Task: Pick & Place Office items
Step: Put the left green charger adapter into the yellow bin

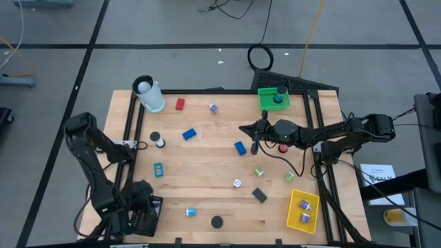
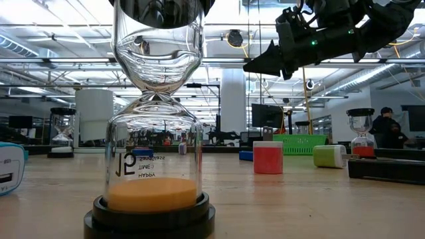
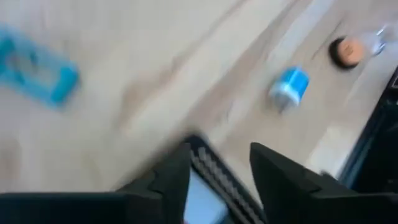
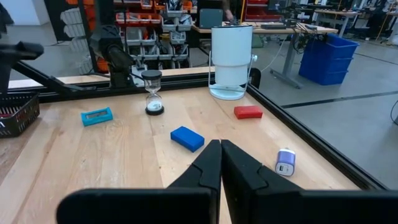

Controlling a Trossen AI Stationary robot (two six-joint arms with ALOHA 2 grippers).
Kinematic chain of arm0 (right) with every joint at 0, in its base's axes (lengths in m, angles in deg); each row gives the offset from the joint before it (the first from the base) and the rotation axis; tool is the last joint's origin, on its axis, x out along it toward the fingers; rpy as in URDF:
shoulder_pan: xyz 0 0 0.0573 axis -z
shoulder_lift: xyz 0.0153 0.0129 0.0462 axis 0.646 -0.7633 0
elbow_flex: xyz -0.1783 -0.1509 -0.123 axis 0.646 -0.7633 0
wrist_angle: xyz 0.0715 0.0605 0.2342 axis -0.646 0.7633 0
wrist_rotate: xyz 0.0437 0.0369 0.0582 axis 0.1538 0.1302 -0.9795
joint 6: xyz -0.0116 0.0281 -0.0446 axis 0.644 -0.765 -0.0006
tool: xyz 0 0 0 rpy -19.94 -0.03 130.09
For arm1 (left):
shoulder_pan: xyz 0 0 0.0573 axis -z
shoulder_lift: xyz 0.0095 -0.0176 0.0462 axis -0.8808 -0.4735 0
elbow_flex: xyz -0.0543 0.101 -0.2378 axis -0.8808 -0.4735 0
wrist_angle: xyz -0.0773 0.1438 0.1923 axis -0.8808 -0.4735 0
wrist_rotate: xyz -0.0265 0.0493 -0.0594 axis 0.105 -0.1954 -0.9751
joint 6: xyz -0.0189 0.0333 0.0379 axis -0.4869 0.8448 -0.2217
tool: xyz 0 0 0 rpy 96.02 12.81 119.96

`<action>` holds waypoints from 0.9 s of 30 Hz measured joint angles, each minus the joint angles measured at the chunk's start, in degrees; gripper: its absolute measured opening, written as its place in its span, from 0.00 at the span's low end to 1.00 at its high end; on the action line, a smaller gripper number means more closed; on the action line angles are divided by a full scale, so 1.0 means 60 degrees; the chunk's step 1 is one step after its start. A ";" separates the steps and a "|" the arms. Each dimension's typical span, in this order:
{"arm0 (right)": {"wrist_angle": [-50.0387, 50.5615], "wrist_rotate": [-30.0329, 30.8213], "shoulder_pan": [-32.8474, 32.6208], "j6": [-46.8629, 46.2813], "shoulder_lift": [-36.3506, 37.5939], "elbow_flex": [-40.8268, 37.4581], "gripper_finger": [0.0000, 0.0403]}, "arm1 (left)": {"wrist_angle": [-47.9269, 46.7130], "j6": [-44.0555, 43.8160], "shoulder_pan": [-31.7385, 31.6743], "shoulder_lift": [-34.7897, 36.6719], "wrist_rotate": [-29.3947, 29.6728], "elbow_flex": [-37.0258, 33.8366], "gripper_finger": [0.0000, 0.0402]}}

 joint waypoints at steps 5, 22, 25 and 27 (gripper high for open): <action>0.0000 0.0007 0.0000 0.0022 0.0000 0.0000 0.01 | 0.0171 0.3001 -0.0898 0.0167 0.1325 0.0002 0.25; -0.0011 0.0025 0.0000 0.0519 0.0000 0.0003 0.01 | 1.3043 1.6736 -0.5336 0.0193 -0.0101 -0.2622 0.01; -0.0007 0.0025 0.0000 0.0514 0.0000 0.0000 0.01 | 1.5557 1.7810 -0.6086 0.0193 -0.1227 -0.3345 0.03; -0.0011 0.0025 0.0000 0.0512 0.0000 0.0000 0.01 | 1.6589 1.8063 -0.6628 0.0193 -0.1821 -0.3630 0.04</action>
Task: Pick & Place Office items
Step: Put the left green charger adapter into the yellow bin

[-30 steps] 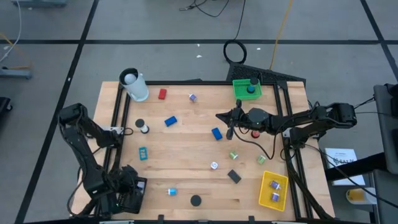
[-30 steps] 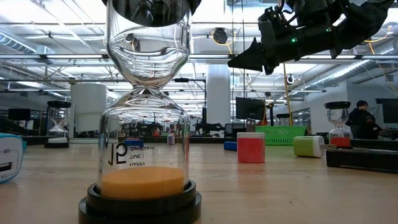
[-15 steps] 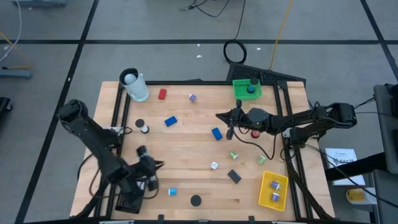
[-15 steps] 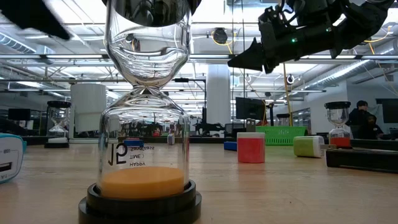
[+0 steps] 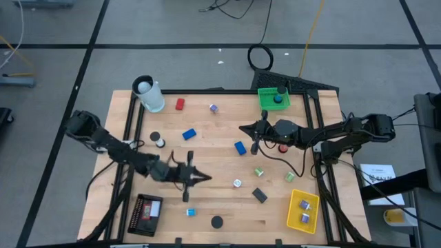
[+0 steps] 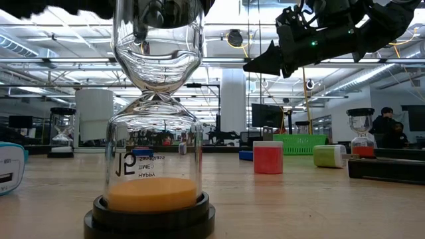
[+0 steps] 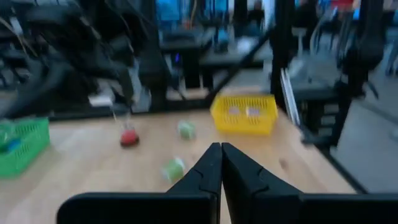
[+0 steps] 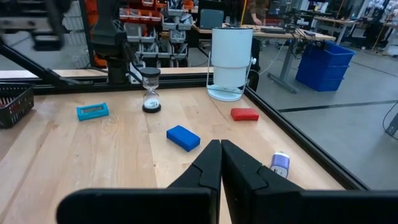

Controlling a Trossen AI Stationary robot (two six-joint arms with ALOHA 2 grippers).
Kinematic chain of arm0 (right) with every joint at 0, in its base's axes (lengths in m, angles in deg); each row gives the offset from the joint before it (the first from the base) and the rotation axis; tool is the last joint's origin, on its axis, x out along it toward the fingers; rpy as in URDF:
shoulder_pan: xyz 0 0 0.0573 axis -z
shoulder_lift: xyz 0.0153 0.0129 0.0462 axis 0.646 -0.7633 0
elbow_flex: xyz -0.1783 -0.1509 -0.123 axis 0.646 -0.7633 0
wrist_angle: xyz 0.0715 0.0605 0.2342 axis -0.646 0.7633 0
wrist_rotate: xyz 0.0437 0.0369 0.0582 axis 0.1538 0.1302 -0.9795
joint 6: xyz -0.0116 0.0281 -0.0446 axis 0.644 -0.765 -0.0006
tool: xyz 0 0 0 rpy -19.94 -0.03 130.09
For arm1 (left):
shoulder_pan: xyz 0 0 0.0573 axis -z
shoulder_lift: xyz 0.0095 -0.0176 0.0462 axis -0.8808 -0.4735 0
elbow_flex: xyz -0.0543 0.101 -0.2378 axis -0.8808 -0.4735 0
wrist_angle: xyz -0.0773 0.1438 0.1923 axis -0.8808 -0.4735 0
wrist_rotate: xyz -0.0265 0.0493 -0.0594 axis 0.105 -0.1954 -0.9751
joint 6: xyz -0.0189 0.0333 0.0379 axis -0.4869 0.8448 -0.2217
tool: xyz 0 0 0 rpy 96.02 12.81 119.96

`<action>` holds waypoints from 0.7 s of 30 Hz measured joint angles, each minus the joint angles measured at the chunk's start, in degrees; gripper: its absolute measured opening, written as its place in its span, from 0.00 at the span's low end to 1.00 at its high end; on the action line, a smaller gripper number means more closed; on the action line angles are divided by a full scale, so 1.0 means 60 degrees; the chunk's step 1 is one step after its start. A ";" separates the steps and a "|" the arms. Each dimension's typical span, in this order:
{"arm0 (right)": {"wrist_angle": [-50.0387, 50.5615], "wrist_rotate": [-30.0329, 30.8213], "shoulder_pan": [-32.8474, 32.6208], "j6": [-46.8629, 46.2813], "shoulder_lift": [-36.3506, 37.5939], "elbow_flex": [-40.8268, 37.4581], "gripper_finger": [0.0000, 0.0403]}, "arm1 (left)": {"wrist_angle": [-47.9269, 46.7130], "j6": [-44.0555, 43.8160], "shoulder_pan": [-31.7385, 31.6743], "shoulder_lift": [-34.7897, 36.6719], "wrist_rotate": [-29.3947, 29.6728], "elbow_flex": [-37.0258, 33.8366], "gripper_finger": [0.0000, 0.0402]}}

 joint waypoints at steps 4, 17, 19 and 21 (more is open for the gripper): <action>0.0004 0.0000 0.0000 -0.0002 0.0000 0.0001 0.01 | 0.0642 -0.0053 -0.1004 0.0000 -0.0417 -0.0135 0.04; 0.0004 0.0002 0.0000 -0.0003 0.0000 0.0000 0.01 | 0.0777 0.0561 -0.3018 0.0000 -0.2148 -0.0135 0.01; 0.0004 0.0002 0.0000 -0.0004 0.0000 0.0003 0.01 | 0.0784 0.0680 -0.3168 0.0000 -0.2141 -0.0135 0.02; 0.0004 0.0004 0.0000 -0.0006 0.0000 0.0000 0.01 | 0.0781 0.0772 -0.3273 0.0000 -0.2131 -0.0135 0.02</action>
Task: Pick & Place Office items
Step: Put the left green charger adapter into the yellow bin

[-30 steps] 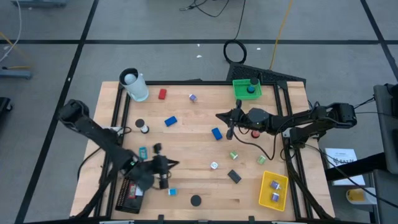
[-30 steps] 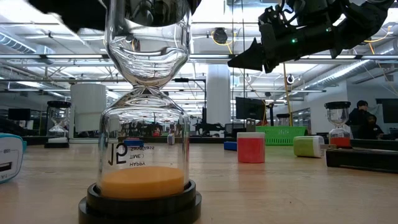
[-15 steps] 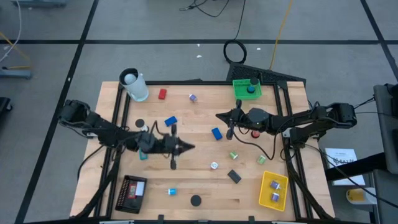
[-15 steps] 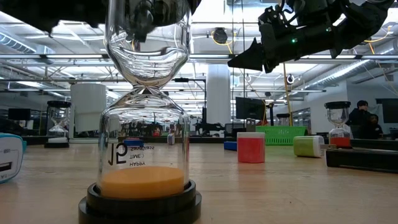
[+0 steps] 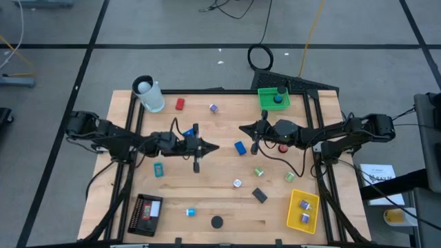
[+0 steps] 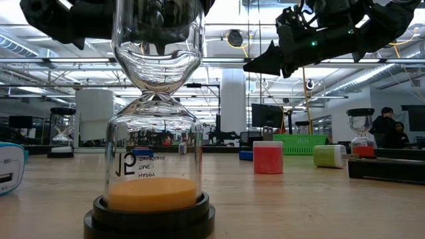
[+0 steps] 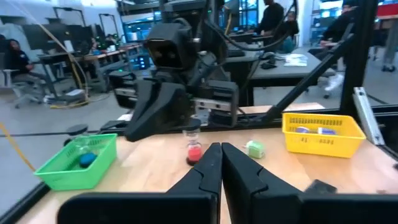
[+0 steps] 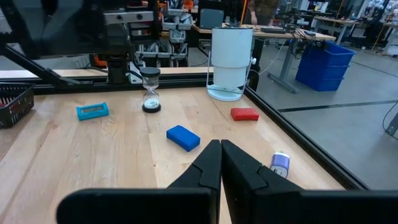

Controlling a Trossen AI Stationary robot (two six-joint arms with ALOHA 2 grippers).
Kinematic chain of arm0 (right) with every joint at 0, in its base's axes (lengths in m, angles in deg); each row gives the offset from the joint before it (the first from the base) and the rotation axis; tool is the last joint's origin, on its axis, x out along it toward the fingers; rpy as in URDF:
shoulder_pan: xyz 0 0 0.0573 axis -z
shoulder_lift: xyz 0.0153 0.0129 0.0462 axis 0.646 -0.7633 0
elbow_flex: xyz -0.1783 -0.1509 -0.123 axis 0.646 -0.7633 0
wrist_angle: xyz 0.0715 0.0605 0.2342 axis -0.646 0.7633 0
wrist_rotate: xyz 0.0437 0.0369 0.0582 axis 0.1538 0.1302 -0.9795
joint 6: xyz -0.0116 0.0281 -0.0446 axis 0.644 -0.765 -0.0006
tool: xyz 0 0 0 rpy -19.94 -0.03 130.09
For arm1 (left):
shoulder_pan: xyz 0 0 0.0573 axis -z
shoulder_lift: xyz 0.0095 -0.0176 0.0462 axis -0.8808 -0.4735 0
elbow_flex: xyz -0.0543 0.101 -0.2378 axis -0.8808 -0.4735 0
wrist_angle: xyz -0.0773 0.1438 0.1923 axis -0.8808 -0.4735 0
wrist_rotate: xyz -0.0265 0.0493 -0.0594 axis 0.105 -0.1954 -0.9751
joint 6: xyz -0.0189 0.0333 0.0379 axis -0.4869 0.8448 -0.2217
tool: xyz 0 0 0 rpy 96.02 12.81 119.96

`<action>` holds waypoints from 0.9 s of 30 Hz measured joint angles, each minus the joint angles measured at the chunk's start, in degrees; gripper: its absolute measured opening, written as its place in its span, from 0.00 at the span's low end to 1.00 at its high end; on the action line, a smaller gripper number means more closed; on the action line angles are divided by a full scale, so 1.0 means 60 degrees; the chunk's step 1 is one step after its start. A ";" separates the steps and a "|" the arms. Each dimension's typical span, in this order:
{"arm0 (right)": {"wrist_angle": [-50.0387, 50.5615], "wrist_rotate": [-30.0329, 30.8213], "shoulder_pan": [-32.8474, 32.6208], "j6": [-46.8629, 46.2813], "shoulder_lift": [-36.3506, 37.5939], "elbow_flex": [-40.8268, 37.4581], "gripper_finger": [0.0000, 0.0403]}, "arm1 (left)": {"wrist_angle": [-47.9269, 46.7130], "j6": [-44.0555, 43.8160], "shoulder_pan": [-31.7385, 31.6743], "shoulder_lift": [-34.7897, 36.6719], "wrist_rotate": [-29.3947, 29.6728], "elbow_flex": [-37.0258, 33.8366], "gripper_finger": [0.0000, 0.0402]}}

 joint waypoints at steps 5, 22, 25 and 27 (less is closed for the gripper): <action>0.0000 0.0000 0.0000 0.0000 0.0000 0.0002 0.01 | 0.0004 0.0241 -0.0061 0.0000 -0.0346 0.0000 0.01; 0.0001 0.0000 0.0000 -0.0001 0.0004 0.0000 0.01 | 0.0391 0.0272 -0.0123 0.3287 -0.0821 -0.2809 0.01; 0.0007 0.0000 0.0000 0.0000 0.0004 0.0000 0.01 | 0.0422 0.0333 -0.0068 0.4147 -0.0781 -0.3485 0.03; 0.0000 -0.0002 0.0002 0.0000 0.0004 0.0002 0.01 | 0.0374 0.0535 -0.0070 0.4596 -0.0755 -0.3850 0.04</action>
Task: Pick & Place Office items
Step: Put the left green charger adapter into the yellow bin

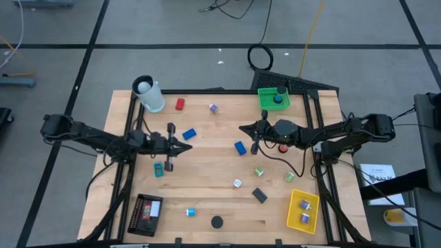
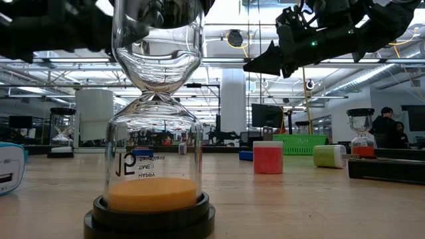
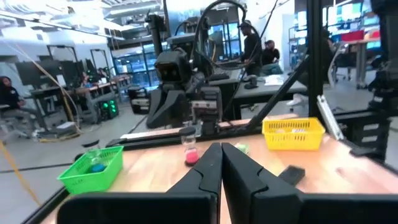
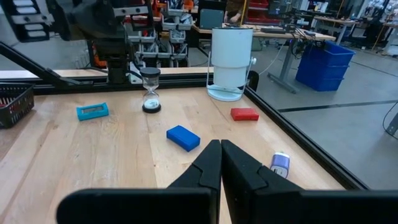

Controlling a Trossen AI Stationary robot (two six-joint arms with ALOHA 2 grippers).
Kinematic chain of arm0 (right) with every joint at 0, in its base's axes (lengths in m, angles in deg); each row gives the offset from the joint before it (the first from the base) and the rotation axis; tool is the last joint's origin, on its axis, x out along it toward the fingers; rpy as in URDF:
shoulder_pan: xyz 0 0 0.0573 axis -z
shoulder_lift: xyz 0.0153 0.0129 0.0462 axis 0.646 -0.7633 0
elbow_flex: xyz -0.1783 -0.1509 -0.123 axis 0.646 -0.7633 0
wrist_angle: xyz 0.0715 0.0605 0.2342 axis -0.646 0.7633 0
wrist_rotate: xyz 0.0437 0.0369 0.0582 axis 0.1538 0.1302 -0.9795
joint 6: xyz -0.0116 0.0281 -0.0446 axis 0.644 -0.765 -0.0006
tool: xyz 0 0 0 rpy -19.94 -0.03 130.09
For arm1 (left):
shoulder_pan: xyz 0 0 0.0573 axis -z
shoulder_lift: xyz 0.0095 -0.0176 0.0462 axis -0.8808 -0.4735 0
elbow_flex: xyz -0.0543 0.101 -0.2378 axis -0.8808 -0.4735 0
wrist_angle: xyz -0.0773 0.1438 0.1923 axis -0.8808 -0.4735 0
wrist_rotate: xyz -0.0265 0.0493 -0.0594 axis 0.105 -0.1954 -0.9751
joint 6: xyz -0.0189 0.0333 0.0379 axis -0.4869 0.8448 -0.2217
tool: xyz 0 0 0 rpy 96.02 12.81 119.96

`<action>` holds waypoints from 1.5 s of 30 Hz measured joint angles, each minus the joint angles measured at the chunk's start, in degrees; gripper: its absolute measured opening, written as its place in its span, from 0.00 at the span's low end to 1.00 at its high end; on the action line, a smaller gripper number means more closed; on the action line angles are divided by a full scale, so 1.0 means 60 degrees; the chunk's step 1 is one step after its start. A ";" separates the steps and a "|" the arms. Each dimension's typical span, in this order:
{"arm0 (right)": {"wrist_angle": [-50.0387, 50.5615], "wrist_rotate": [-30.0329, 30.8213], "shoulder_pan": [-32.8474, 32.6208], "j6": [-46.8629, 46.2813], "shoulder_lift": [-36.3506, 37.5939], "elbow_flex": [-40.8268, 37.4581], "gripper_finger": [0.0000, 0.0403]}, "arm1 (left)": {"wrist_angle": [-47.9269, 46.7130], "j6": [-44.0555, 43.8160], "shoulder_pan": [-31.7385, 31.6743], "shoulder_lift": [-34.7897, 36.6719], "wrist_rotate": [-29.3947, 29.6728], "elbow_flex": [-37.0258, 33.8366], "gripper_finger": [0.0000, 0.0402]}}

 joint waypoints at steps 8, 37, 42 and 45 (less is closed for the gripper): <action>0.0004 0.0002 -0.0002 0.0000 0.0000 -0.0002 0.01 | -0.0042 -0.0256 -0.0017 0.0753 0.0029 -0.0565 0.01; 0.2236 -0.0340 -0.0255 -0.1898 0.0239 0.0826 0.00 | -0.0112 -0.0366 -0.0010 0.0751 0.0033 -0.0557 0.10; 0.8176 0.2544 -0.0969 -0.2597 0.0037 0.2787 0.00 | -0.0233 -0.0359 -0.0013 0.0748 0.0029 -0.0550 0.10; 1.0092 0.2717 -0.1428 -0.3376 0.0029 0.3403 0.00 | -0.0237 0.0118 -0.0027 0.0751 0.0087 -0.0550 0.10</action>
